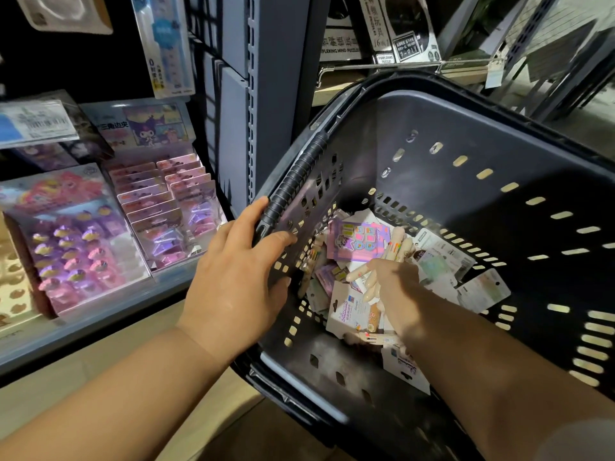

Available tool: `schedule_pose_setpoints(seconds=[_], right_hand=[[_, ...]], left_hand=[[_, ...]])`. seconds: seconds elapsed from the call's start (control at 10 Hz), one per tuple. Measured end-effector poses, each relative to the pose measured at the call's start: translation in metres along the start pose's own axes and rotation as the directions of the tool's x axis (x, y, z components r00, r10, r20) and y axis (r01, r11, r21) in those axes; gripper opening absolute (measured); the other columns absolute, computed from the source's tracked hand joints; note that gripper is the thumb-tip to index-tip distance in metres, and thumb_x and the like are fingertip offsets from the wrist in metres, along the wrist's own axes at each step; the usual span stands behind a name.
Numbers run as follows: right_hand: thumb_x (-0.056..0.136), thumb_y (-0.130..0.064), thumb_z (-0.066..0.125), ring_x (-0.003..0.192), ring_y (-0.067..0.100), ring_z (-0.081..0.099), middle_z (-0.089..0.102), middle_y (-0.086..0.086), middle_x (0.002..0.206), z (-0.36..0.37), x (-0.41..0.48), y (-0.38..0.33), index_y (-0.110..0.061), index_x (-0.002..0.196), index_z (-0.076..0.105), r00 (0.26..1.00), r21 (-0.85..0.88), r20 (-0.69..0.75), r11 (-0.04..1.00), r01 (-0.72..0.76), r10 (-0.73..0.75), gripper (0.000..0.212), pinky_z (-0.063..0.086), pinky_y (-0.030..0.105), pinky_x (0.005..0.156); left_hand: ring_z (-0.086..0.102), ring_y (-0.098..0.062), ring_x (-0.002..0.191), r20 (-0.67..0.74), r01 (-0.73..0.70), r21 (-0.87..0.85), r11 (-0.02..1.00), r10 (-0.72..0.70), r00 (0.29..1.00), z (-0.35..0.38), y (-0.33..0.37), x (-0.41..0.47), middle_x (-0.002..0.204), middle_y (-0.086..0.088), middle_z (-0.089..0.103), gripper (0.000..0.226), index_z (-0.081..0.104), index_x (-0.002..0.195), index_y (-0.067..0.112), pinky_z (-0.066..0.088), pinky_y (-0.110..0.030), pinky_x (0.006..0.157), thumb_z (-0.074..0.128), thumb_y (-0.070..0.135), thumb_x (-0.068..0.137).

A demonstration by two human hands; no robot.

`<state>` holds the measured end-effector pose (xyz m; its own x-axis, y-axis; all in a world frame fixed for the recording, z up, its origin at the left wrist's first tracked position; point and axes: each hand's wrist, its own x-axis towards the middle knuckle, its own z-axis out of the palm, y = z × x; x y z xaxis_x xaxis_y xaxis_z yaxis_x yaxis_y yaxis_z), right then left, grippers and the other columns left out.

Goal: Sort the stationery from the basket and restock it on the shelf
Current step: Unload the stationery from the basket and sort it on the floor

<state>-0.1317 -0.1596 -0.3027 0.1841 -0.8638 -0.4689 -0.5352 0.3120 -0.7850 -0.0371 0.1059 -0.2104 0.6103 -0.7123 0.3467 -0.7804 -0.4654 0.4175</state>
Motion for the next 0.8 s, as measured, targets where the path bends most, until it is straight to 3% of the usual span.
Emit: schedule_pose_setpoints(seconds=[0.1,0.2,0.3,0.4,0.5,0.6,0.7,0.8], right_hand=[[0.072,-0.021,0.081,0.076,0.019,0.061,0.066,0.007,0.094,0.005,0.0,-0.002,-0.005,0.105,0.062,0.999,-0.006,0.052,1.0,0.005,-0.005,0.042,0.057,0.032,0.072],[0.071,-0.029,0.084,0.075,0.024,0.064,0.066,0.007,0.086,0.007,0.005,0.0,-0.003,0.097,0.06,0.999,0.025,-0.046,1.0,0.004,-0.003,0.044,0.054,0.03,0.061],[0.065,-0.037,0.087,0.078,0.024,0.067,0.071,0.007,0.095,0.009,0.004,0.005,-0.009,0.108,0.063,0.998,0.087,-0.035,0.995,0.049,-0.047,0.057,0.054,0.032,0.063],[0.072,-0.031,0.084,0.092,0.023,0.059,0.062,0.001,0.105,0.006,-0.005,0.005,-0.011,0.114,0.051,0.993,0.034,-0.027,0.992,0.119,-0.118,0.057,0.049,0.033,0.08],[0.074,-0.023,0.083,0.082,0.021,0.063,0.067,0.002,0.094,0.003,-0.021,0.001,-0.01,0.11,0.052,0.969,0.077,0.107,0.974,0.214,-0.222,0.049,0.049,0.025,0.069],[0.076,-0.022,0.081,0.082,0.026,0.071,0.073,0.006,0.087,0.0,-0.047,-0.009,-0.012,0.112,0.058,0.932,0.181,0.239,0.956,0.233,-0.272,0.044,0.057,0.036,0.07],[0.08,-0.006,0.074,0.079,0.022,0.072,0.071,0.009,0.079,-0.007,-0.082,-0.026,-0.008,0.101,0.064,0.863,0.372,0.369,0.906,0.203,-0.345,0.023,0.057,0.039,0.076],[0.074,-0.008,0.077,0.074,0.025,0.067,0.065,0.017,0.076,-0.013,-0.114,-0.045,-0.01,0.083,0.07,0.789,0.44,0.476,0.882,0.168,-0.388,0.011,0.054,0.037,0.075]], left_hand=[[0.052,-0.047,0.119,0.003,-0.006,0.014,1.0,0.005,1.0,0.0,0.0,0.0,0.149,-0.017,0.04,0.06,0.065,0.117,0.023,0.049,-0.054,0.091,0.088,0.018,0.062],[0.051,-0.046,0.12,0.006,-0.001,0.021,1.0,0.001,1.0,0.0,-0.001,0.0,0.15,-0.016,0.039,0.06,0.065,0.117,0.023,0.049,-0.054,0.09,0.088,0.018,0.062],[0.052,-0.046,0.119,0.006,-0.003,0.031,1.0,0.003,1.0,0.001,-0.002,0.0,0.149,-0.017,0.04,0.061,0.066,0.116,0.023,0.049,-0.054,0.091,0.088,0.017,0.06],[0.053,-0.045,0.119,0.007,-0.008,0.037,0.999,0.007,1.0,0.002,-0.003,0.0,0.148,-0.017,0.041,0.061,0.066,0.115,0.023,0.048,-0.053,0.092,0.089,0.017,0.059],[0.052,-0.044,0.12,0.017,-0.001,0.06,0.998,-0.001,1.0,0.003,-0.003,0.001,0.148,-0.016,0.04,0.062,0.066,0.117,0.024,0.048,-0.053,0.092,0.089,0.022,0.06],[0.044,-0.043,0.127,-0.01,-0.019,0.103,0.994,0.02,1.0,0.004,-0.003,0.0,0.149,-0.016,0.038,0.06,0.067,0.116,0.021,0.045,-0.056,0.097,0.089,0.032,0.062],[0.036,-0.041,0.13,-0.114,-0.07,0.185,0.98,0.092,0.989,0.005,0.0,-0.005,0.147,-0.017,0.038,0.056,0.067,0.116,0.017,0.039,-0.058,0.101,0.081,0.046,0.071],[0.04,-0.036,0.121,-0.177,-0.158,0.23,0.96,0.201,0.964,0.002,0.011,-0.008,0.138,-0.013,0.044,0.059,0.066,0.118,0.014,0.031,-0.049,0.1,0.06,0.058,0.078]])
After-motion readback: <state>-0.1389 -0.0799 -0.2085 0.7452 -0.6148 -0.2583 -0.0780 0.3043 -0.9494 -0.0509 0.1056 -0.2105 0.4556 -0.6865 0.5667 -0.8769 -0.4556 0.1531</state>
